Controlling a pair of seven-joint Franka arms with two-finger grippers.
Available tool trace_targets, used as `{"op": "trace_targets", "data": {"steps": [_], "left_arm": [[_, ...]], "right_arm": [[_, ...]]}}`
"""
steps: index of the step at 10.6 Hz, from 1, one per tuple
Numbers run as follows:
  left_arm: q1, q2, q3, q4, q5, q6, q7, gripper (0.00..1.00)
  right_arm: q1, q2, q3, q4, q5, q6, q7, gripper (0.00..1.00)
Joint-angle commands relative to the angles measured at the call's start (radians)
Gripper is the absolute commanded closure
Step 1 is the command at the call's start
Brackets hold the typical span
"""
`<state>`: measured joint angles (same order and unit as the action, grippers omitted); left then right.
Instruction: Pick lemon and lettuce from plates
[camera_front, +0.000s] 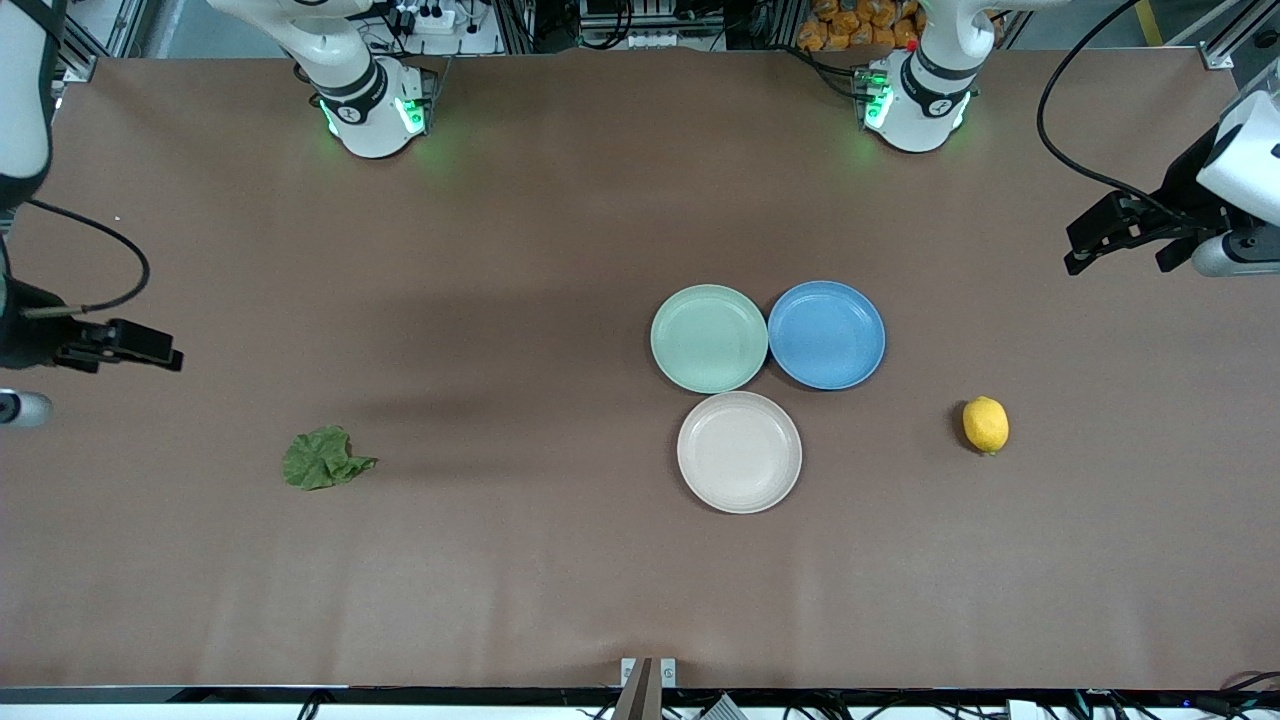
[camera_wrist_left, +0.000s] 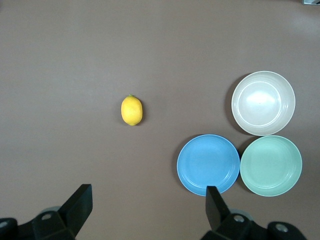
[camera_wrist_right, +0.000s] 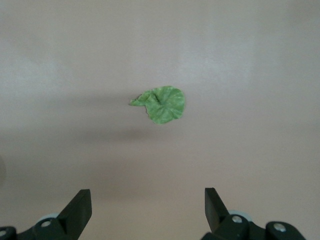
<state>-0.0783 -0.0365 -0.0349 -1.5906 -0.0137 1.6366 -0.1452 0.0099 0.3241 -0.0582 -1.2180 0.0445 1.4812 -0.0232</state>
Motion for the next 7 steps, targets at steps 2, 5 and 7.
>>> {"op": "trace_targets", "data": {"steps": [2, 5, 7], "left_arm": [[-0.009, -0.011, -0.011, 0.020, -0.008, -0.020, 0.018, 0.00], [-0.011, -0.009, -0.016, 0.021, -0.008, -0.020, 0.009, 0.00], [-0.011, 0.000, -0.014, 0.021, -0.011, -0.020, 0.009, 0.00]], "right_arm": [[-0.028, 0.001, 0.008, 0.054, -0.061, -0.019, 0.028, 0.00], [-0.024, -0.100, 0.047, -0.069, -0.086, 0.037, 0.161, 0.00], [-0.028, -0.138, 0.043, -0.121, -0.086, 0.039, 0.158, 0.00]]}}
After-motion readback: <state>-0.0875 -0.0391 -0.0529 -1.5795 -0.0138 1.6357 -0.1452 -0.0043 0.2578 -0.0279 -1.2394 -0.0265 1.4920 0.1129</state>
